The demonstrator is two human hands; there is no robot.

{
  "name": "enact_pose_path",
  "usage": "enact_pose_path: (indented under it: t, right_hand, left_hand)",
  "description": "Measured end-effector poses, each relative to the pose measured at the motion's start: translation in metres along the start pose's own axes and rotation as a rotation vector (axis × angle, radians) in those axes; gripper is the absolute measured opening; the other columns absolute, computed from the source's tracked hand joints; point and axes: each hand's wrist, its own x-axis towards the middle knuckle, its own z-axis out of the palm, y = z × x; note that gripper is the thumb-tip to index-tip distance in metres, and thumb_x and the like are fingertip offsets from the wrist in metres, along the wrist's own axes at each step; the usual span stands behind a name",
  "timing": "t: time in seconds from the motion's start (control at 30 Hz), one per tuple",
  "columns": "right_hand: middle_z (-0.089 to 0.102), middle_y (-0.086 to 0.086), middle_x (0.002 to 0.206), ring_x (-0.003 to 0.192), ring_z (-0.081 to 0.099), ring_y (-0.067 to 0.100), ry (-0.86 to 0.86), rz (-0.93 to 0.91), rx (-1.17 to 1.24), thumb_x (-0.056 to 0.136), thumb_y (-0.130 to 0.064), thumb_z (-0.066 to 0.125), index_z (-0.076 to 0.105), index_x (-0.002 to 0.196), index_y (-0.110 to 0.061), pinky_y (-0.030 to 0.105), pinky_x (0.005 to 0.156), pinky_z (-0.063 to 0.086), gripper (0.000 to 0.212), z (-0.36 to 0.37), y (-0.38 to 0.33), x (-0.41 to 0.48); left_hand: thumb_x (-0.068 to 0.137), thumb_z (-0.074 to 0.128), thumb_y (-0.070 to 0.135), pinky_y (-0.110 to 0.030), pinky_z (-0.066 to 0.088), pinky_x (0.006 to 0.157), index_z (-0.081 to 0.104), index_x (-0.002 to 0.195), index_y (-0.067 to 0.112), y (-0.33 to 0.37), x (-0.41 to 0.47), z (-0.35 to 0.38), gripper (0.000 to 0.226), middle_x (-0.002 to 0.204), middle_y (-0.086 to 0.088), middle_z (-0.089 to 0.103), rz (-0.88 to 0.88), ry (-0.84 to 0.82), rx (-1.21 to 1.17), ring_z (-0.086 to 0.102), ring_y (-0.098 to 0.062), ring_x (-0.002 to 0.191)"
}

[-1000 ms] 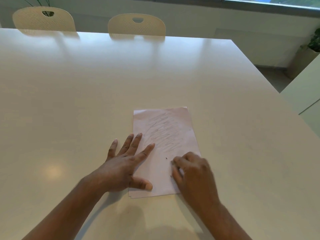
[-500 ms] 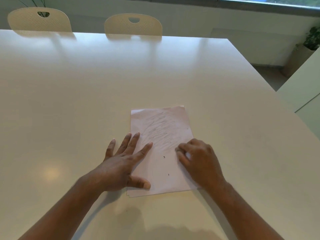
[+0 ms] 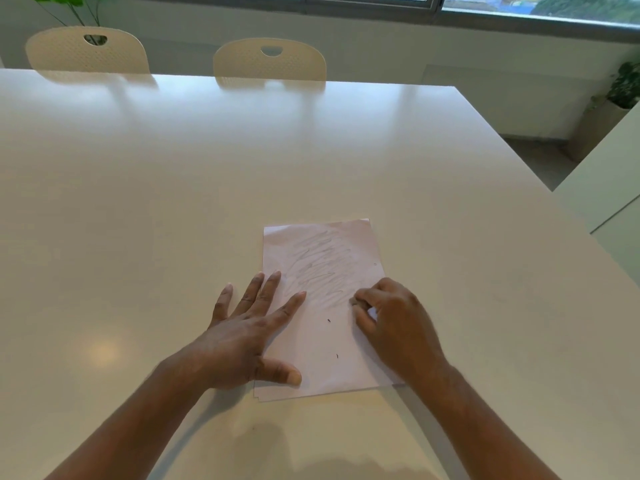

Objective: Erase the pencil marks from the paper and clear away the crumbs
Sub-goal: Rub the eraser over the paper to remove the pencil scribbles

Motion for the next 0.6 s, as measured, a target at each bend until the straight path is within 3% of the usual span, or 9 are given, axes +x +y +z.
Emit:
enact_pose_path:
  t: [0.17, 0.3, 0.4, 0.5, 0.6]
  right_hand:
    - [0.06, -0.009, 0.088, 0.073, 0.055, 0.007, 0.003, -0.001, 0.156, 0.097, -0.022, 0.072, 0.077, 0.098, -0.021, 0.009, 0.073, 0.041, 0.005, 0.014, -0.008, -0.005]
    - [0.06, -0.011, 0.089, 0.076, 0.059, 0.007, -0.031, -0.028, 0.162, 0.097, -0.022, 0.072, 0.076, 0.098, -0.023, 0.019, 0.072, 0.05, 0.005, 0.015, -0.005, -0.004]
    - [0.061, -0.012, 0.089, 0.076, 0.06, 0.005, -0.053, -0.042, 0.149, 0.097, -0.022, 0.073, 0.077, 0.099, -0.024, 0.018, 0.072, 0.051, 0.006, 0.014, -0.002, -0.002]
    - [0.062, -0.011, 0.089, 0.071, 0.058, 0.002, -0.088, -0.026, 0.146, 0.096, -0.022, 0.073, 0.079, 0.099, -0.023, 0.009, 0.071, 0.044, 0.007, 0.013, -0.003, 0.002]
    - [0.065, -0.012, 0.091, 0.075, 0.062, 0.005, -0.094, -0.032, 0.165, 0.095, -0.023, 0.075, 0.079, 0.098, -0.023, 0.013, 0.073, 0.048, 0.005, 0.012, -0.01, 0.006]
  left_hand:
    - [0.067, 0.048, 0.103, -0.057, -0.028, 0.121, -0.03, 0.156, 0.051, 0.002, -0.001, 0.0, 0.13, 0.158, 0.009, -0.052, 0.007, 0.024, -0.023, -0.053, -0.007, 0.141]
    - [0.069, 0.056, 0.098, -0.044, -0.022, 0.126, -0.026, 0.163, 0.032, -0.005, 0.0, -0.002, 0.141, 0.167, 0.017, -0.037, -0.034, 0.109, -0.14, -0.041, 0.002, 0.148]
    - [0.066, 0.046, 0.103, -0.038, -0.015, 0.127, -0.015, 0.167, 0.031, -0.017, 0.008, -0.016, 0.138, 0.173, 0.01, -0.023, -0.095, 0.179, -0.201, -0.027, -0.005, 0.156]
    - [0.07, 0.058, 0.095, -0.043, -0.019, 0.125, -0.013, 0.167, 0.036, -0.028, 0.013, -0.025, 0.134, 0.171, 0.011, -0.029, -0.07, 0.131, -0.152, -0.036, -0.006, 0.153]
    - [0.069, 0.063, 0.093, -0.047, -0.026, 0.123, -0.023, 0.163, 0.038, -0.033, 0.014, -0.023, 0.139, 0.164, 0.014, -0.043, -0.042, 0.058, -0.103, -0.049, -0.004, 0.144]
